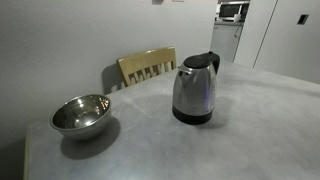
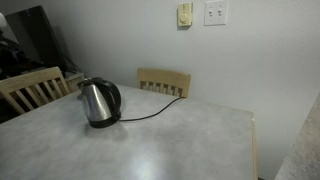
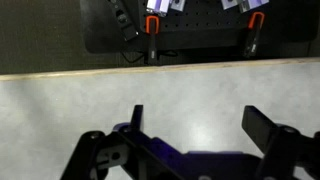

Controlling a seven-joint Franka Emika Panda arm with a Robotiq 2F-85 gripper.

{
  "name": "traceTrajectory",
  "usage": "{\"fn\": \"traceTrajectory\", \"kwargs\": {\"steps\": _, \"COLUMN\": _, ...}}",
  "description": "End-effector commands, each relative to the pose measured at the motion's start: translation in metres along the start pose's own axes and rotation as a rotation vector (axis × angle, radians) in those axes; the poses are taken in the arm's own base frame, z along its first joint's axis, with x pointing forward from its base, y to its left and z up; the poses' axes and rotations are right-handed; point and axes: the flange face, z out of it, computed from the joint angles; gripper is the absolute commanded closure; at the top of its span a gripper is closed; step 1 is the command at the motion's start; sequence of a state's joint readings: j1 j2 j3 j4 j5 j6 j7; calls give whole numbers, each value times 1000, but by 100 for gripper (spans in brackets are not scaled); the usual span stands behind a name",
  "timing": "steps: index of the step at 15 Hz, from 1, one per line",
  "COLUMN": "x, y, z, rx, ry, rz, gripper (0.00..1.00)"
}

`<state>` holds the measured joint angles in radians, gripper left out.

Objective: Open the lid of the electric kettle.

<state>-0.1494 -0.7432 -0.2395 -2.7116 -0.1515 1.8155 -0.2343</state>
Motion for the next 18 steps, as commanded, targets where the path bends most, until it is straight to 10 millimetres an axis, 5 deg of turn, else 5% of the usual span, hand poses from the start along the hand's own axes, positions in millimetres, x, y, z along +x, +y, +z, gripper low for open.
{"fn": "traceTrajectory", "kwargs": {"steps": 1, "x": 0, "y": 0, "z": 0, "rx": 0, "ry": 0, "rz": 0, "gripper": 0}}
{"fn": "traceTrajectory", "kwargs": {"steps": 18, "x": 1, "y": 2, "z": 1, "rx": 16, "ry": 22, "rz": -2, "gripper": 0}}
